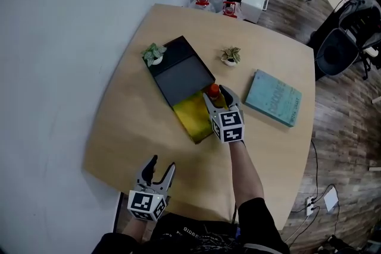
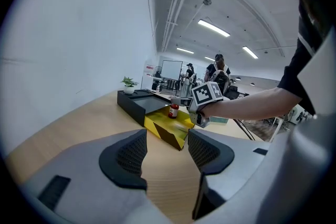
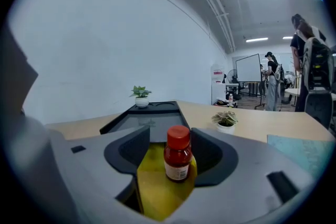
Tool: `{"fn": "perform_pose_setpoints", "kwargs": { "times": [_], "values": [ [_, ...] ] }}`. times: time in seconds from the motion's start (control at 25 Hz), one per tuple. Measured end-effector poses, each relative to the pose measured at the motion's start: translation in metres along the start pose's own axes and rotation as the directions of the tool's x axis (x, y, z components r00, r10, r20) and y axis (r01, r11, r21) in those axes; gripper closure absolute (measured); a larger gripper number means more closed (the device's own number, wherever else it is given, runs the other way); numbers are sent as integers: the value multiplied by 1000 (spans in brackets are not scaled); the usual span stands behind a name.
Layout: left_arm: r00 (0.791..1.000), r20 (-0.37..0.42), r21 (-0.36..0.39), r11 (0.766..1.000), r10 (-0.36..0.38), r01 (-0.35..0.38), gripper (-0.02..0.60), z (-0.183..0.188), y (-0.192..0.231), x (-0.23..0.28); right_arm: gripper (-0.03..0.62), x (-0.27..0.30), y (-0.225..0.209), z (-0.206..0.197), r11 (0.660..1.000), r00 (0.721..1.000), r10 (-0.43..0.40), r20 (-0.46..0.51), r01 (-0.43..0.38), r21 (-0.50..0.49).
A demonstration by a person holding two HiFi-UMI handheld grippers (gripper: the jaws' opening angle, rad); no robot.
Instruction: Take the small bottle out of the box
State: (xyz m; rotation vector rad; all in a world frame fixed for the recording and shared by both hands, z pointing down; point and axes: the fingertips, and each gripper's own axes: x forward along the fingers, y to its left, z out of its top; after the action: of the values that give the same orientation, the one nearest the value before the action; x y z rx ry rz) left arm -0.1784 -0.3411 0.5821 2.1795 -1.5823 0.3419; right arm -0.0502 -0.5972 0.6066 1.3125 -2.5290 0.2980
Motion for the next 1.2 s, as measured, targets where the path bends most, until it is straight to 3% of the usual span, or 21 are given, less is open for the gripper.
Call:
{"fn": "perform_pose_setpoints", "kwargs": {
  "times": [0.16,0.24,0.44,0.8,1.0,1.2],
  "values": [
    [1000,-15,5,1000,7,-6,331,-4,4,1,358,6,-8,2,999,999,-38,29,37,20],
    [1000,-23,5,1000,16,-16,331,-6,8,-1,420,9,-12,3,999,998,-50,30,49,17],
    [999,-42,3,999,33,-32,331,-14,15,-5,452,14,-14,0,998,998,-62,2,62,10],
    [999,-33,-2,999,36,-36,331,-13,16,-8,450,8,-11,2,997,998,-70,-6,70,-13],
    [999,-28,-12,999,45,-45,331,-16,15,-14,450,-7,-5,29,999,997,-51,63,52,-12],
    [999,-11,-8,999,36,-36,331,-13,6,-20,450,-27,4,49,999,997,-25,70,28,-31]
  ]
}}
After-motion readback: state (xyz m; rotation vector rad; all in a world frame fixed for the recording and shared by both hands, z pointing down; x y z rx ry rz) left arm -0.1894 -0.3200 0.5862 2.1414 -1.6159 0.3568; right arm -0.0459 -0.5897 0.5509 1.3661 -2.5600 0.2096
